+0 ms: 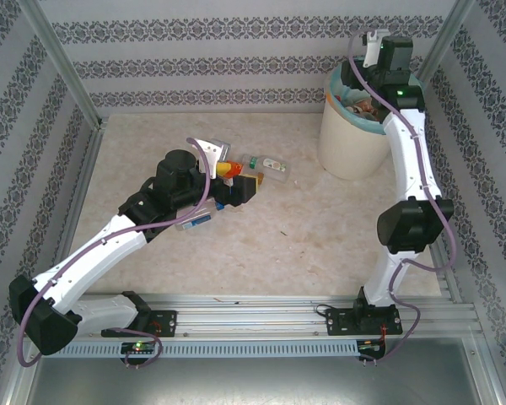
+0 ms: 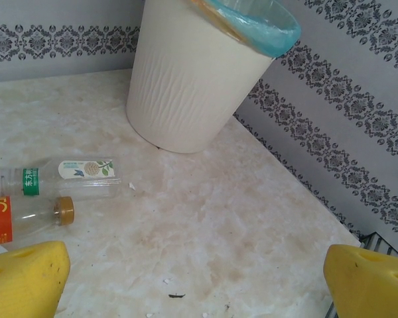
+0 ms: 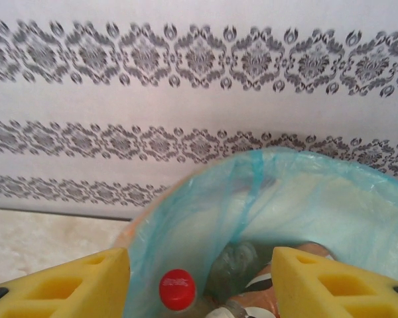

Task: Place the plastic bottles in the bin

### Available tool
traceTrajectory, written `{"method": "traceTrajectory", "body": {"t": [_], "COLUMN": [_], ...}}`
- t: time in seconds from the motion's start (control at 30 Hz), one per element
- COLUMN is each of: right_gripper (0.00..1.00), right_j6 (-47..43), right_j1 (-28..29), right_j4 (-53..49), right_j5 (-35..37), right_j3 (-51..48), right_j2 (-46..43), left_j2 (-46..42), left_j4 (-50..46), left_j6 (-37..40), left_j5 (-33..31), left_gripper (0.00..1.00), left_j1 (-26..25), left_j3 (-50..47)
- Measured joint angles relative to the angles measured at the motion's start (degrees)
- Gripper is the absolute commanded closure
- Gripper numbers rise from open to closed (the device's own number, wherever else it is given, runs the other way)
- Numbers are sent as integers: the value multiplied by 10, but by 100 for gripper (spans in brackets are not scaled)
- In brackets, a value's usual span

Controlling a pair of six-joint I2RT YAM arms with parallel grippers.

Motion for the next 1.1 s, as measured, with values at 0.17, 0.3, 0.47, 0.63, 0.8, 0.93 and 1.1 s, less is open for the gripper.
{"method": "traceTrajectory", "body": {"t": [0.17,0.3,0.47,0.63,0.8,0.93,1.1], "right_gripper": [43,43,43,42,42,42,42], "right_j6": [31,41,39,34,34,32,32], "right_j1": [5,37,136,199,230,245,247], "right_j4": [-5,-2,29,74,83,87,87], "right_j5": [-22,-22,-23,-32,-31,-31,-21], "right_j3": [-11,-68,-176,-282,-325,-365,-402], "right_j2": [-32,-96,-213,-301,-313,-324,-348], "left_j2": [0,2,25,68,85,90,104], "left_j4": [-24,-85,-172,-251,-289,-303,-303], "left_j6": [17,62,123,156,160,162,167], "left_j5": [-40,-97,-141,-146,-116,-81,-44], "left_gripper": [2,2,2,4,6,6,10], "left_j1": [0,1,23,82,156,195,201], "left_j3": [7,35,90,122,94,62,35]}}
